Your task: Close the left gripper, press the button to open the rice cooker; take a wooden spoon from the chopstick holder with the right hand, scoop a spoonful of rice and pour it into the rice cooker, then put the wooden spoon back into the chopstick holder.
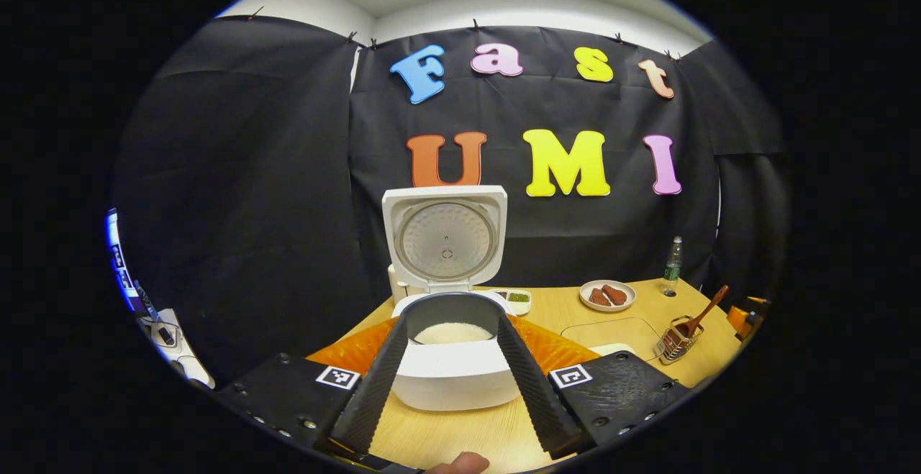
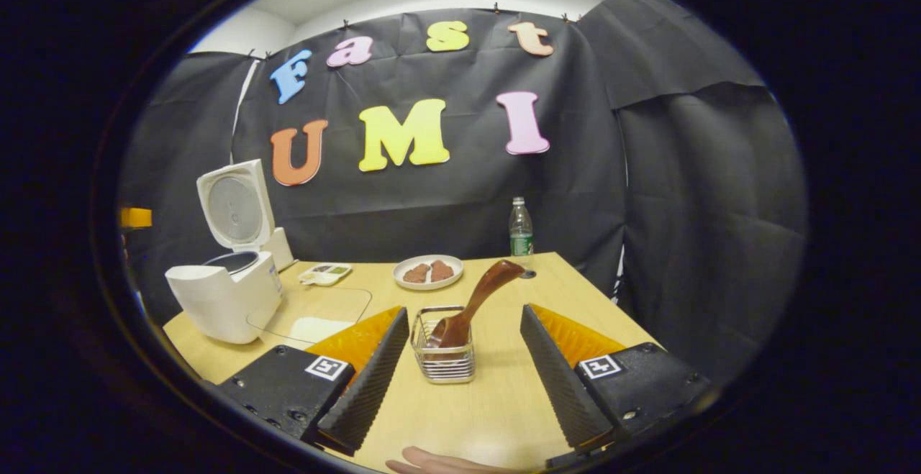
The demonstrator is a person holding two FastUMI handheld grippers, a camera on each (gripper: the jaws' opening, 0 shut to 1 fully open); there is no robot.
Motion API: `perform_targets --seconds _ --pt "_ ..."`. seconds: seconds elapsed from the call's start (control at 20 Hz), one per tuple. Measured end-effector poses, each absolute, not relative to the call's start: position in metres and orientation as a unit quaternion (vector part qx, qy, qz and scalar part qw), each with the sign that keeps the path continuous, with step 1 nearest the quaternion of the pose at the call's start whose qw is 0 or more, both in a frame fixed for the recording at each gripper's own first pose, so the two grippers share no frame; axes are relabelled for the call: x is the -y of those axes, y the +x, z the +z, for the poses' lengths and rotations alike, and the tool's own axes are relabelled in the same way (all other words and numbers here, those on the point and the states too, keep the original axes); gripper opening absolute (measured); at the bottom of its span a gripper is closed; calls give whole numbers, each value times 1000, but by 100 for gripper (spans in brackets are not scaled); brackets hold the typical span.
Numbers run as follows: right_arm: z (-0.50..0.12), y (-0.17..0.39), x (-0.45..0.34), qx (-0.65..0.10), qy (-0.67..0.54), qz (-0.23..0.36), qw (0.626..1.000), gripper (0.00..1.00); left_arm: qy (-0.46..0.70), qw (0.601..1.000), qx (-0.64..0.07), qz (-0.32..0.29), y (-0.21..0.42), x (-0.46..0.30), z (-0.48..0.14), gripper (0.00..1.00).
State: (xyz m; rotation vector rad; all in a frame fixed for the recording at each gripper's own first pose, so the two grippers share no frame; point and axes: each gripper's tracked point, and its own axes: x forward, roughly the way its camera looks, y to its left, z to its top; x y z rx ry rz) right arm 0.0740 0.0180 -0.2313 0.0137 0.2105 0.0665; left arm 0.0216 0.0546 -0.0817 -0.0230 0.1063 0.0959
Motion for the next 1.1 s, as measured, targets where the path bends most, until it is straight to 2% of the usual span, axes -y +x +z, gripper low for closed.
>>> perform_targets --seconds 0.15,0.2,0.25,0.3,0.7,0.8,0.85,0.9,1.05,1.1 --pt "-239 85 -18 -101 11 31 994 99 -10 998 -37 42 -1 -47 -81 84" --pt "-241 89 -20 -100 13 34 994 99 -9 998 -34 43 -10 -47 -83 81" --pt "-243 92 -20 -97 16 36 994 100 -10 999 -28 45 -18 -47 -84 94" --pt "-244 95 -19 -93 19 36 995 100 -10 999 -22 48 -27 -48 -85 96" --pt "-254 126 -17 -72 38 35 996 99 29 999 2 16 -86 -1 -103 95" --pt "-263 141 -20 -83 40 32 995 96 24 1000 5 1 -97 12 -108 95" --pt "-268 151 -20 -90 41 26 995 100 22 1000 4 -10 -101 19 -111 95" --pt "-271 160 -19 -98 44 21 994 96 18 1000 6 -19 -105 23 -111 95" --pt "-283 183 -17 -120 53 8 991 99 19 1000 10 -17 -109 15 -111 95" --pt "-282 190 -14 -113 64 1 992 95 19 1000 8 -15 -108 13 -113 95"
